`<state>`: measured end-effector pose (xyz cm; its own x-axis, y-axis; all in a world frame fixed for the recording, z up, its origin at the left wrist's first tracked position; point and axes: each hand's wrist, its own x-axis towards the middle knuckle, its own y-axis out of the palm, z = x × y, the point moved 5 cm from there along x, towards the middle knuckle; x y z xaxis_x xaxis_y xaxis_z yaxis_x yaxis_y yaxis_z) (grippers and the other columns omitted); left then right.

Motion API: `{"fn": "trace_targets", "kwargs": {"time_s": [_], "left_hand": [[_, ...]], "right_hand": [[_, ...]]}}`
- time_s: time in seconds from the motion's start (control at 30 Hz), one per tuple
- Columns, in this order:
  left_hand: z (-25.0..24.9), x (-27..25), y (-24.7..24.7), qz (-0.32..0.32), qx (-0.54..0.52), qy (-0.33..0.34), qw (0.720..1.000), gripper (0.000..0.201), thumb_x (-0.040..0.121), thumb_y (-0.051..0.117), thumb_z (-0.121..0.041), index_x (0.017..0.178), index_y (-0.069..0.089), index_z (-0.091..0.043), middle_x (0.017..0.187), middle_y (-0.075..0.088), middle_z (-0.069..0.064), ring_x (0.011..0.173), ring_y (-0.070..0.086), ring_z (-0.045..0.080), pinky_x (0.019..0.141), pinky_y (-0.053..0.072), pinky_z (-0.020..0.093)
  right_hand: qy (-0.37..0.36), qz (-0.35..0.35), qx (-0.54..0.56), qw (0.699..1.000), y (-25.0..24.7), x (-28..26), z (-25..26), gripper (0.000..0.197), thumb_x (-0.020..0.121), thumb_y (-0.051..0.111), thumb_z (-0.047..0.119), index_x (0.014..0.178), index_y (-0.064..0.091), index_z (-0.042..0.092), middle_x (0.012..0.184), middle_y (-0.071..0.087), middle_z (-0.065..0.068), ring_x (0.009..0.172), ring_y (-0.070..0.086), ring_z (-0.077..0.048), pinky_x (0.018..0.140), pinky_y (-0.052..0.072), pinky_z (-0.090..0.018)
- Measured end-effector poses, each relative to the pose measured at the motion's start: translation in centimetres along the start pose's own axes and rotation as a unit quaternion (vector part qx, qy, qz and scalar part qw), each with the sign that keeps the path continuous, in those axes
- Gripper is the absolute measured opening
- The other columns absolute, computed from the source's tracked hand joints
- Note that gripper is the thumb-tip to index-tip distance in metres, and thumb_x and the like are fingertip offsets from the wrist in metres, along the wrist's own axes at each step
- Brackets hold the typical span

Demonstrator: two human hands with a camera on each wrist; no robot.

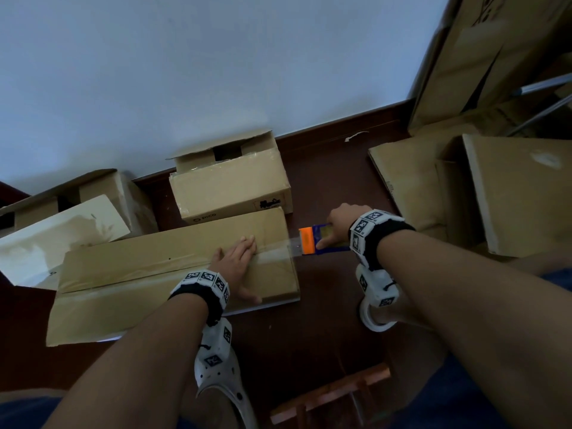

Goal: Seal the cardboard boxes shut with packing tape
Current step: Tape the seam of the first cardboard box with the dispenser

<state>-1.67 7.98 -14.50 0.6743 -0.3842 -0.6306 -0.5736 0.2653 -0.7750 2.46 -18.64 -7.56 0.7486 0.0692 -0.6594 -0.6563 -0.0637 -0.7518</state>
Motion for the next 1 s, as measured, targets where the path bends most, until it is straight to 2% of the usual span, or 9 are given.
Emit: {"fn": "trace_targets", "kwargs": {"time_s": [0.07,0.2,0.4,0.6,0.67,0.77,0.9,1.0], "left_hand": [[0.1,0.0,-0.1,0.001,0.002,0.001,1.0,0.137,0.058,0.065,-0.08,0.153,-0.013,-0.018,0.16,-0.019,-0.006,0.148,-0.011,0.016,0.118,0.004,0.057],[0.0,0.0,0.1,-0.005,0.005,0.002,1.0,0.137,0.059,0.065,-0.08,0.153,-0.014,-0.019,0.16,-0.019,-0.006,0.148,-0.011,0.016,0.117,0.003,0.056],[0.2,0.1,0.0,0.005,0.01,0.0,1.0,0.14,0.056,0.063,-0.084,0.153,-0.014,-0.018,0.16,-0.02,-0.006,0.148,-0.011,0.015,0.117,0.004,0.057],[0.4,0.2,0.2,0.009,0.012,0.0,1.0,0.138,0.056,0.06,-0.086,0.153,-0.013,-0.02,0.16,-0.02,-0.007,0.148,-0.011,0.015,0.117,0.002,0.056],[0.3,0.3,0.2,0.01,0.012,0.0,1.0,0.14,0.055,0.059,-0.088,0.152,-0.015,-0.02,0.16,-0.021,-0.007,0.148,-0.011,0.015,0.117,0.002,0.057],[0.1,0.2,-0.2,0.016,0.017,-0.004,1.0,0.14,0.055,0.06,-0.086,0.153,-0.014,-0.019,0.16,-0.02,-0.007,0.148,-0.012,0.015,0.117,0.003,0.057],[-0.1,0.0,-0.4,0.01,0.025,0.001,1.0,0.136,0.057,0.06,-0.086,0.154,-0.01,-0.02,0.161,-0.016,-0.007,0.148,-0.007,0.016,0.117,0.007,0.056],[0.8,0.3,-1.4,-0.013,0.033,0.012,0.999,0.126,0.061,0.061,-0.083,0.154,0.001,-0.023,0.161,-0.002,-0.008,0.147,0.007,0.016,0.117,0.017,0.051]], "right_hand": [[-0.002,-0.003,0.005,1.0,0.1,0.1,0.0,0.07,0.068,0.06,0.079,0.095,0.064,0.015,0.082,0.062,-0.004,0.069,0.061,-0.021,0.062,0.05,-0.03],[0.001,-0.001,0.024,1.0,0.4,0.0,-0.8,0.071,0.069,0.061,0.077,0.107,0.064,0.018,0.093,0.064,-0.005,0.076,0.061,-0.022,0.059,0.046,-0.029],[0.011,0.005,0.044,0.999,1.1,0.1,-1.1,0.07,0.069,0.06,0.077,0.11,0.065,0.02,0.097,0.064,-0.004,0.08,0.063,-0.023,0.065,0.048,-0.031],[0.067,-0.004,0.032,0.997,0.5,-1.2,-4.7,0.071,0.068,0.061,0.077,0.097,0.061,0.012,0.078,0.058,-0.005,0.066,0.059,-0.022,0.064,0.053,-0.033],[0.065,-0.012,0.026,0.997,0.3,-1.6,-4.5,0.064,0.072,0.062,0.073,0.093,0.058,0.013,0.074,0.056,-0.004,0.061,0.055,-0.02,0.055,0.047,-0.029],[0.062,-0.005,0.023,0.998,0.9,-1.3,-3.4,0.058,0.076,0.063,0.068,0.093,0.064,0.013,0.075,0.06,-0.004,0.059,0.056,-0.019,0.045,0.037,-0.026],[0.063,-0.017,-0.009,0.998,2.1,-0.4,-1.9,0.048,0.078,0.062,0.066,0.08,0.064,0.018,0.07,0.06,0.0,0.056,0.055,-0.017,0.043,0.034,-0.023],[0.052,-0.035,-0.026,0.998,2.5,0.3,-0.1,0.032,0.088,0.058,0.048,0.075,0.061,0.02,0.062,0.054,0.001,0.05,0.048,-0.015,0.041,0.029,-0.022]]}}
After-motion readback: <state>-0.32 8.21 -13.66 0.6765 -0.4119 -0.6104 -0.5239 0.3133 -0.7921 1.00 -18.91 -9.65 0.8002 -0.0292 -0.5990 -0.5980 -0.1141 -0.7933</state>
